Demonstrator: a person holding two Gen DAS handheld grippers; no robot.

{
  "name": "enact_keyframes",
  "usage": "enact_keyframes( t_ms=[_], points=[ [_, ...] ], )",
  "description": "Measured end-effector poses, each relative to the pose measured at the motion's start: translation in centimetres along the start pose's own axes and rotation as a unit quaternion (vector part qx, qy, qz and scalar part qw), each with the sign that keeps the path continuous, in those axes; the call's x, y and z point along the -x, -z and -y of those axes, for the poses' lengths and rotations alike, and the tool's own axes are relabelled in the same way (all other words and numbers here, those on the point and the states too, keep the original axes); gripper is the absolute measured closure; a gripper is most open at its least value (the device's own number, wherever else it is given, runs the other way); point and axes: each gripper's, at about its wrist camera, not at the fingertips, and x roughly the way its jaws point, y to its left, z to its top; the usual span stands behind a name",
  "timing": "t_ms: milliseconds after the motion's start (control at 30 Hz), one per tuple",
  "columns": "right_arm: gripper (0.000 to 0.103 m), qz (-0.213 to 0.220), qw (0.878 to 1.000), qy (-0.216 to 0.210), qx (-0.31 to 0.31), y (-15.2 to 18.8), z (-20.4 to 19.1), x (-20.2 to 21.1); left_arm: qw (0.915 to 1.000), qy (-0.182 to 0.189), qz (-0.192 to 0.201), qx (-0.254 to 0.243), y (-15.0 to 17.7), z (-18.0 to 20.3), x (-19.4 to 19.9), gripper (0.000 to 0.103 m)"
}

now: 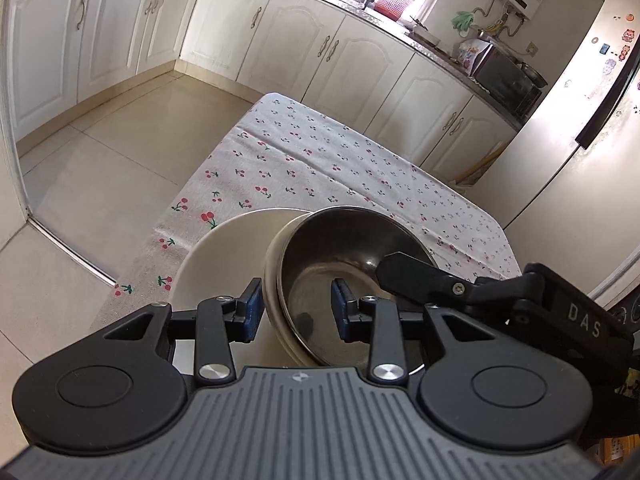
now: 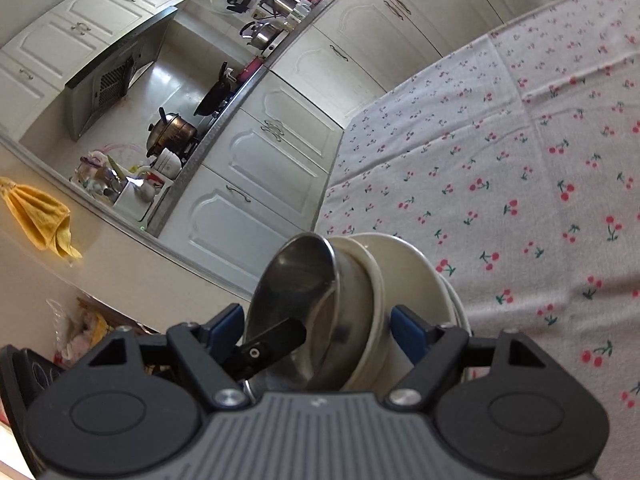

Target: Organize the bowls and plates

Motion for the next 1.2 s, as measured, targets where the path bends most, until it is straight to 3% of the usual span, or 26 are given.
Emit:
enact_keyframes(
  t_ms=[167, 500, 733, 1067, 1200],
  points=[
    [0.022, 0.005, 1.0, 0.004, 0.012, 0.0, -0.2, 0.2, 1.0, 0.0, 0.001, 0.001, -0.1, 0.2, 0.2, 0.063],
    [0.013, 0.026, 1.0, -0.005, -0.003, -0.3, 0.5, 1.4, 0.9999, -0.006, 0.003, 0.008, 0.1, -0.1, 0.5, 0.045],
    [0.01, 0.044, 0.998, -0.04, -0.012, -1.0, 0.4, 1.4, 0.9998, -0.002, 0.01, 0.019, -0.1, -0.4, 0.8, 0.044],
    [0.009, 0.014, 0.997, -0.067, -0.044, -0.1, 0.7, 0.7, 0.9996, 0.019, -0.008, 0.019, 0.3, -0.1, 0.5, 0.043],
    [0.008, 0.005, 0.996, -0.075, -0.056, 0.4, 0.5, 0.9, 0.9998, 0.009, -0.007, 0.014, 0.4, -0.2, 0.9, 0.043]
  ],
)
